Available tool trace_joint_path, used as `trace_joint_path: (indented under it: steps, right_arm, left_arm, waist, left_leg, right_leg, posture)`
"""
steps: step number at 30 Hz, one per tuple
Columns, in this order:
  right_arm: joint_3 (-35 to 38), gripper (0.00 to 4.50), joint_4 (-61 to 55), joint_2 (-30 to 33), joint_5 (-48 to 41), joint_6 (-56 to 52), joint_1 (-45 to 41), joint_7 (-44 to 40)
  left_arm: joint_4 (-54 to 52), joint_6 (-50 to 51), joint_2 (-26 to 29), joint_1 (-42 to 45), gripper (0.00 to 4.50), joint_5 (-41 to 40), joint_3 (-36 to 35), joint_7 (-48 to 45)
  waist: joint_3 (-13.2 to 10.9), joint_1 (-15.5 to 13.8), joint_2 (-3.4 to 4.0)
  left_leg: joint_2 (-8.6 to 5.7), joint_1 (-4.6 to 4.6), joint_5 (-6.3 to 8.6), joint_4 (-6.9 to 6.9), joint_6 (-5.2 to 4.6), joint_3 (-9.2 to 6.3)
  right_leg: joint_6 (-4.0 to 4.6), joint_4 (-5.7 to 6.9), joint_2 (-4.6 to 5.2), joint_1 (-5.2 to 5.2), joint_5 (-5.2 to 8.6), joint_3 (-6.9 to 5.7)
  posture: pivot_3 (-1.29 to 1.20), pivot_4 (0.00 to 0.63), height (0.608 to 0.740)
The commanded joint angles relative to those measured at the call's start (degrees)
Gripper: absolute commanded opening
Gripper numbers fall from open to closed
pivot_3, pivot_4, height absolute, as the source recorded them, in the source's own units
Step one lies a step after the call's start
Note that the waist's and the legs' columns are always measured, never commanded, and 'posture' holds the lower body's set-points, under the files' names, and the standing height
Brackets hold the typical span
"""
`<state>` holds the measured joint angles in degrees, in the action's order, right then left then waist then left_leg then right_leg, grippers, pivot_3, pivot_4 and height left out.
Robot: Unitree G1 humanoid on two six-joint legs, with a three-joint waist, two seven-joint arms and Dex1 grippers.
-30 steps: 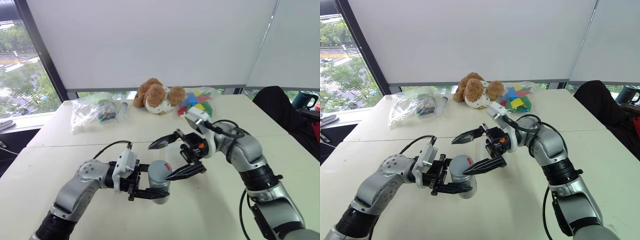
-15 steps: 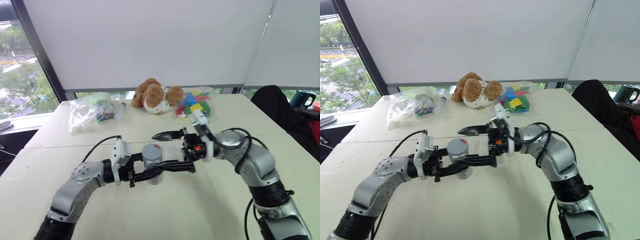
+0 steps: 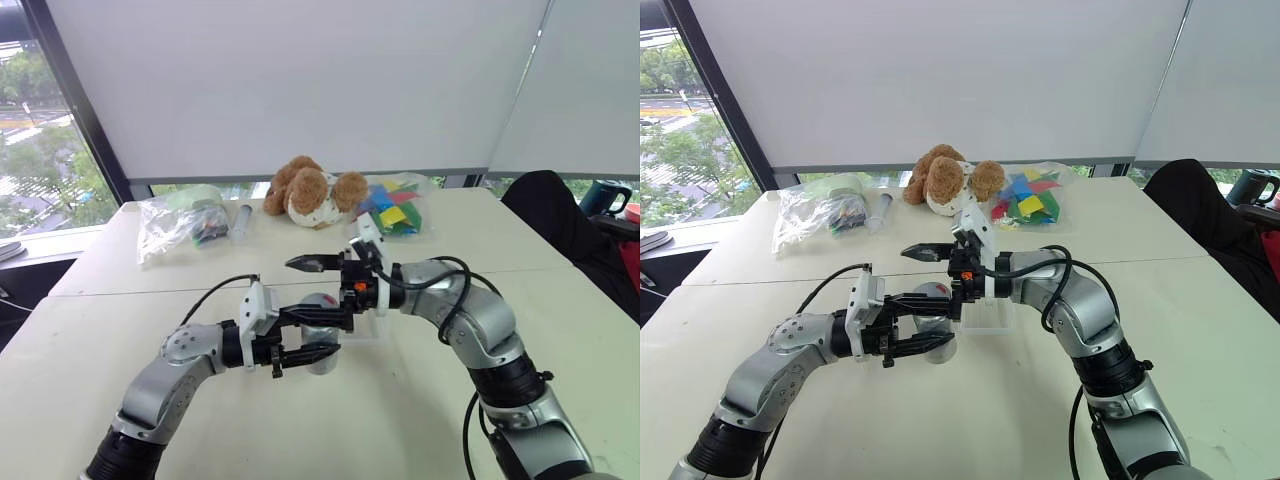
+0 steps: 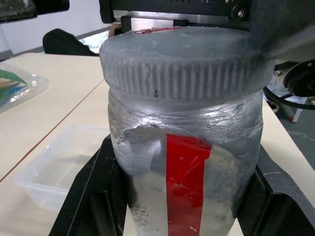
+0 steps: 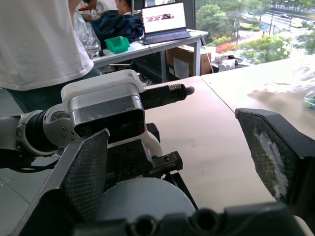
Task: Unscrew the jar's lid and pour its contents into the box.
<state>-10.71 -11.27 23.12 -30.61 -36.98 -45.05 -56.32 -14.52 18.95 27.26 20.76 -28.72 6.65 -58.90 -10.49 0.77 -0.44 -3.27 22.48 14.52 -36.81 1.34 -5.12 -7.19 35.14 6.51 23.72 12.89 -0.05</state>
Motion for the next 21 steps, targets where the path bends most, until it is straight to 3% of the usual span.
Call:
trace_joint_path:
  steps: [1,21]
  right_arm:
    - [-0.1,4.45,-1.1,1.2,-0.6,-0.1,-0.2,-1.9]
    - [2.4,4.45,2.1,1.9,-1.9,-0.7,0.8,-2.7]
  left_arm:
    - [-1.6,-1.3,-0.1,0.4,2.11,-0.5,-1.0,0.2]
    - [-2.4,-1.4,0.7,-0.8,2.11,-0.8,-1.4,-0.5]
  waist:
    - [0.0,0.0,0.0]
    - [0.0,0.0,0.0]
  left_leg:
    - [0.0,0.0,0.0,0.0,0.0,0.0]
    - [0.01,0.0,0.0,0.0,0.0,-0.01]
  right_leg:
    - [0.0,0.0,0.0,0.0,0.0,0.0]
    - [0.0,0.0,0.0,-0.01,0.0,0.0]
  posture:
    - [0.0,0.15,0.74]
    - [0.0,0.15,0.74]
